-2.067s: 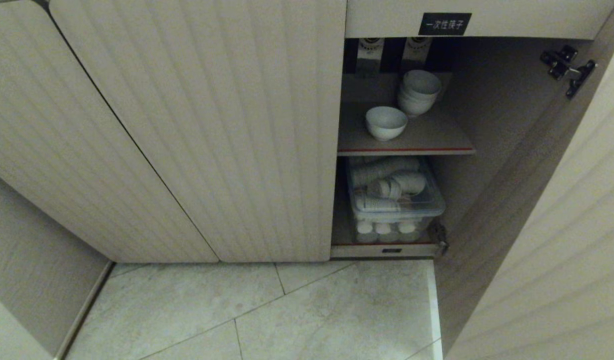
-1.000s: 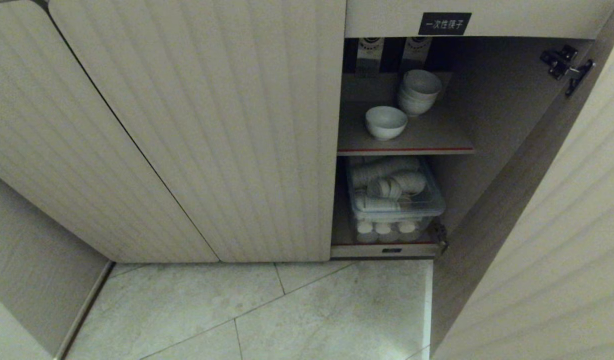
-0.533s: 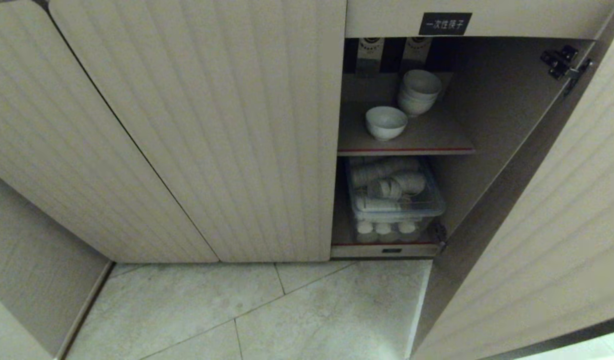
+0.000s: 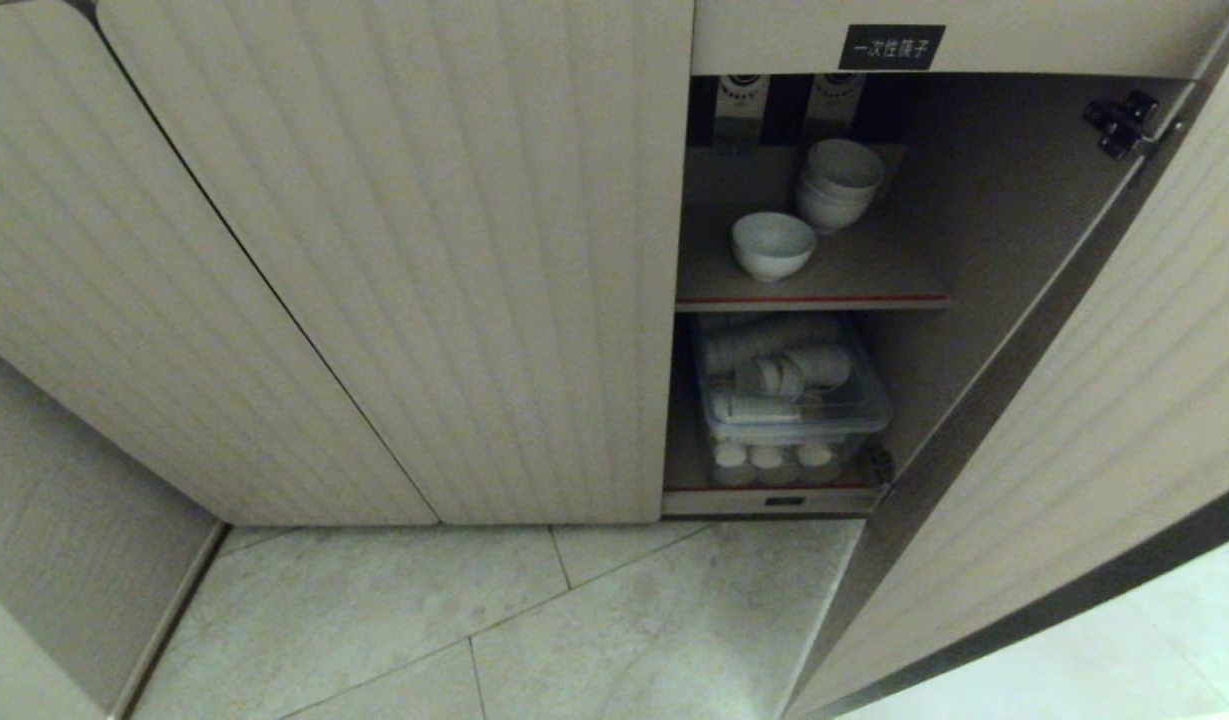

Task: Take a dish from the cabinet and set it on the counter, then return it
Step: Close the cabinet door

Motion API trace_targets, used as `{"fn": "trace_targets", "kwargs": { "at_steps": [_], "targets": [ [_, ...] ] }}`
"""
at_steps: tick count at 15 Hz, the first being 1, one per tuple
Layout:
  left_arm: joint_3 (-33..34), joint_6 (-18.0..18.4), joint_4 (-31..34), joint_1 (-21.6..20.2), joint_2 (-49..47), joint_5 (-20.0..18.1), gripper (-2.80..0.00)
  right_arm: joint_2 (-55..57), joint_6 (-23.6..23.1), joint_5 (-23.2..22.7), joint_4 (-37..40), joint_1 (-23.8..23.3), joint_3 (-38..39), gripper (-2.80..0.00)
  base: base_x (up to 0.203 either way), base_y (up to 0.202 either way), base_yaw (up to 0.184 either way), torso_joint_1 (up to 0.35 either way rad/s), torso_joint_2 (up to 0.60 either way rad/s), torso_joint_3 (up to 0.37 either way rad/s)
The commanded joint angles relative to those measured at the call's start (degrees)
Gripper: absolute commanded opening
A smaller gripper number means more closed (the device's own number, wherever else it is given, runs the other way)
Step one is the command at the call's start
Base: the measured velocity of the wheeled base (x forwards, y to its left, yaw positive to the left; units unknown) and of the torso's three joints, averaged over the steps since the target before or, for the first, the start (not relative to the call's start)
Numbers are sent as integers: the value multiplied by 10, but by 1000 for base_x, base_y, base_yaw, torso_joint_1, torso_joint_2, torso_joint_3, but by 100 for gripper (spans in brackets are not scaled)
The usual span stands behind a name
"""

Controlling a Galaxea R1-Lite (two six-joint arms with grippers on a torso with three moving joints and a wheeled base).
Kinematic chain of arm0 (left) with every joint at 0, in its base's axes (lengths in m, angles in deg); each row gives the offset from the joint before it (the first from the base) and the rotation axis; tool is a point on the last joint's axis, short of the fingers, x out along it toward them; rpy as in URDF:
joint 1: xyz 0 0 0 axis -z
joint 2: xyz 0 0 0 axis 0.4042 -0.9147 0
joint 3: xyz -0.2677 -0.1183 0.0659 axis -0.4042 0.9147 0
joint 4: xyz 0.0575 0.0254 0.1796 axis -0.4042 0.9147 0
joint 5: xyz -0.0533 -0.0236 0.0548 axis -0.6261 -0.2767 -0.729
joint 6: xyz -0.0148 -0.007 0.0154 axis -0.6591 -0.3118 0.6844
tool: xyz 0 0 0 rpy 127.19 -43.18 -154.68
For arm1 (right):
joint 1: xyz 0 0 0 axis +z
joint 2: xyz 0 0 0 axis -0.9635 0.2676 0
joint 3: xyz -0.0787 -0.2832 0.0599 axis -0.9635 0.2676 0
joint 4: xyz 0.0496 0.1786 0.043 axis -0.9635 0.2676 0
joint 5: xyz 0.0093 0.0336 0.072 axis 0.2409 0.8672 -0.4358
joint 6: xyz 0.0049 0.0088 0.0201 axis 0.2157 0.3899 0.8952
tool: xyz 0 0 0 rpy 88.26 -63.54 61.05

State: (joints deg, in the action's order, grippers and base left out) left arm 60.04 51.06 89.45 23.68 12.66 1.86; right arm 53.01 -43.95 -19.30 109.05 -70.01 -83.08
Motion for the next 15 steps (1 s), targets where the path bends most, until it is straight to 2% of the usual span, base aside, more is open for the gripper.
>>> {"fn": "trace_targets", "kwargs": {
  "at_steps": [1, 7, 12, 15],
  "targets": [
    [0, 0, 0, 0, 0, 0, -280, 31, 1, 0, -35, 10, 23, -280, 0, 0, 0, 0, 0, 0],
    [0, 0, 0, 0, 0, 0, -280, 110, -2, 6, -150, 60, 38, -280, 0, 0, 0, 0, 0, 0],
    [0, 0, 0, 0, 0, 0, -280, 163, 0, 37, -203, 103, 38, -280, 0, 0, 0, 0, 0, 0],
    [0, 0, 0, 0, 0, 0, -280, 187, 0, 42, -236, 112, 35, -280, 0, 0, 0, 0, 0, 0]
  ]
}}
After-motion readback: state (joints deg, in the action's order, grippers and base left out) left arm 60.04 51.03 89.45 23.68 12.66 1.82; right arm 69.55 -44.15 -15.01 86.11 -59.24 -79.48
